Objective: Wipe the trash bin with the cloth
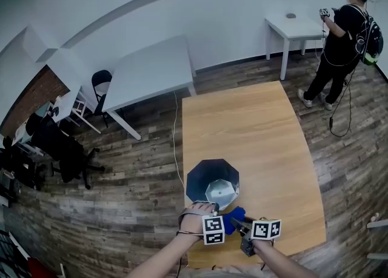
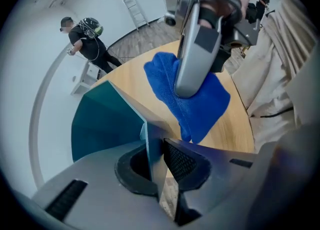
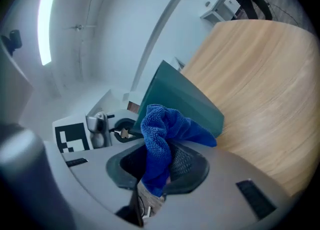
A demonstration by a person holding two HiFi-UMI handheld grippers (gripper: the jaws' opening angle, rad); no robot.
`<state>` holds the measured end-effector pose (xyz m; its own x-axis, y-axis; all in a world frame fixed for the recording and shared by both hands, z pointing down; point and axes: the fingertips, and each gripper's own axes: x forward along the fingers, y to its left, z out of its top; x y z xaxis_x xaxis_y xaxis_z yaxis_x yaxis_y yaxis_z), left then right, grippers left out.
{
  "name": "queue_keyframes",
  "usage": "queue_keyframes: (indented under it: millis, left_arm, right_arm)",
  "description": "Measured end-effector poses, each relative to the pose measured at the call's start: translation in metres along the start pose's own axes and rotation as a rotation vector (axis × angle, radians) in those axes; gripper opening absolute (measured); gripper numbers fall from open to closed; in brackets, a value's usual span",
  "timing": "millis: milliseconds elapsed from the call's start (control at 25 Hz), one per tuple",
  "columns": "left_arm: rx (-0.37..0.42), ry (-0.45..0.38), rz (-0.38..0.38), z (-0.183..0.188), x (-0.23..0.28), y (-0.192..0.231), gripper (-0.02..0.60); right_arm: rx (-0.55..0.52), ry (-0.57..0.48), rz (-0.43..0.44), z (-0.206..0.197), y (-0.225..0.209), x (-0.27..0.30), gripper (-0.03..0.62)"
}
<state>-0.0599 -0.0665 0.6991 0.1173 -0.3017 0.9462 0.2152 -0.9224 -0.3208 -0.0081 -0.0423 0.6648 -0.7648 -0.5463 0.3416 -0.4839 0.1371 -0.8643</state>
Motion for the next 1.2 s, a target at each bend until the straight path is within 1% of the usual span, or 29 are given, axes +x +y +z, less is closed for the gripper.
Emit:
queue_keyframes:
  millis: [120, 280, 400, 720, 1000, 1200]
  left_arm:
    - [-0.014, 0.004, 0.000, 0.004, 0.000, -0.002, 0.044]
    - [-0.019, 0.002, -0.007, 0.008, -0.004, 0.000, 0.044]
    - [-0.019, 0.011, -0.007, 0.008, -0.002, 0.001, 0.044]
    - [-0.028, 0.002, -0.018, 0.011, 0.000, 0.002, 0.043]
    - [-0.023, -0.006, -0.020, 0.010, -0.002, 0.002, 0.043]
    - [-0.024, -0.008, -0.021, 0.011, -0.001, 0.004, 0.043]
  right_arm:
    - [-0.033, -0.014, 0.034, 0.005, 0.019, 0.006, 0.080]
    - [-0.082, -0.004, 0.016, 0.008, 0.024, 0.020, 0.080]
    - [-0.088, 0.008, -0.005, 0.004, 0.015, 0.030, 0.080]
    - [-0.085, 0.068, -0.090, -0.022, -0.045, 0.070, 0.080]
    - [-0.099, 0.147, -0.195, -0.050, -0.105, 0.110, 0.080]
    - [-0.144, 0.220, -0.249, -0.061, -0.151, 0.131, 0.080]
